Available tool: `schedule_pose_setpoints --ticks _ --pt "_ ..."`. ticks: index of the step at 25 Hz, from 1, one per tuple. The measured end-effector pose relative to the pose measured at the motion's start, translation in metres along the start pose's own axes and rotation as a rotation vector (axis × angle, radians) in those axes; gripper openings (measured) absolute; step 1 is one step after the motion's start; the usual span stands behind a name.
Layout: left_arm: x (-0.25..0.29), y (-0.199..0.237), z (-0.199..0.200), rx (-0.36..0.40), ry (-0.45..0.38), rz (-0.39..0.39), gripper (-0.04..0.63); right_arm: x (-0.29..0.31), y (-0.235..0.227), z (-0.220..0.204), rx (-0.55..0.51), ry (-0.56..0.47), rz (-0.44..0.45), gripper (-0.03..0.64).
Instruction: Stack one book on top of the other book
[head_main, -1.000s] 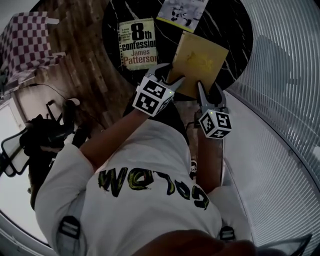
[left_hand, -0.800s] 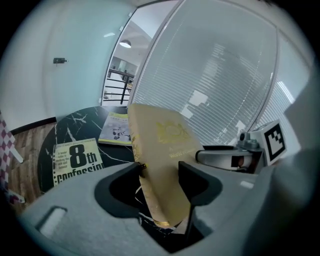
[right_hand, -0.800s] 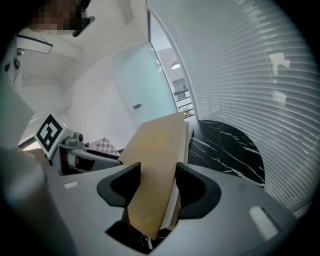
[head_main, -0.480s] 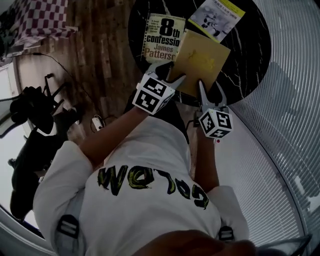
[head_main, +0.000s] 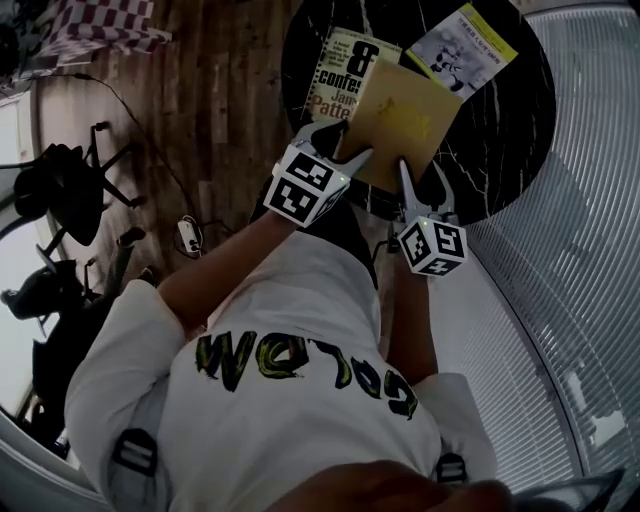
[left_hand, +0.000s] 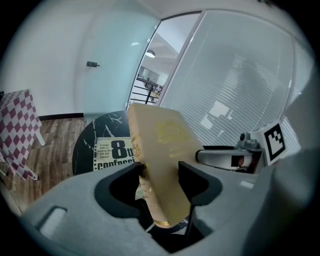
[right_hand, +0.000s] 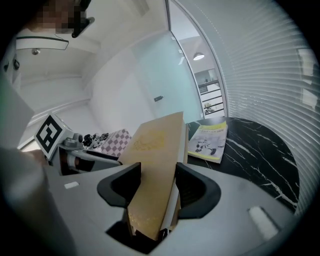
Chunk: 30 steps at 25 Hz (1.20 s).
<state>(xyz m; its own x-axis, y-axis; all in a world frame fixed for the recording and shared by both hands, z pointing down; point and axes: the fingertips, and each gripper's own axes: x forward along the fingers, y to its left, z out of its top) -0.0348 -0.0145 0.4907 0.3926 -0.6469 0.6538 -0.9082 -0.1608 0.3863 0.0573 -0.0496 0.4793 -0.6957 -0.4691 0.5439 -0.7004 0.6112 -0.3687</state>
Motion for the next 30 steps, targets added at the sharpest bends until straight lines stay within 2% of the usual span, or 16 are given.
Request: schedule_pose_setpoints --ticks 13,30 --pt "0.011 0.067 0.005 -0.01 0.005 0.051 0.252 0.069 0.014 0.003 -0.016 0.014 0.048 0.21" --pt "0.052 0.142 -0.018 -0.052 0.075 0.043 0.252 0.152 0.008 -0.029 0.033 0.112 0.048 0.209"
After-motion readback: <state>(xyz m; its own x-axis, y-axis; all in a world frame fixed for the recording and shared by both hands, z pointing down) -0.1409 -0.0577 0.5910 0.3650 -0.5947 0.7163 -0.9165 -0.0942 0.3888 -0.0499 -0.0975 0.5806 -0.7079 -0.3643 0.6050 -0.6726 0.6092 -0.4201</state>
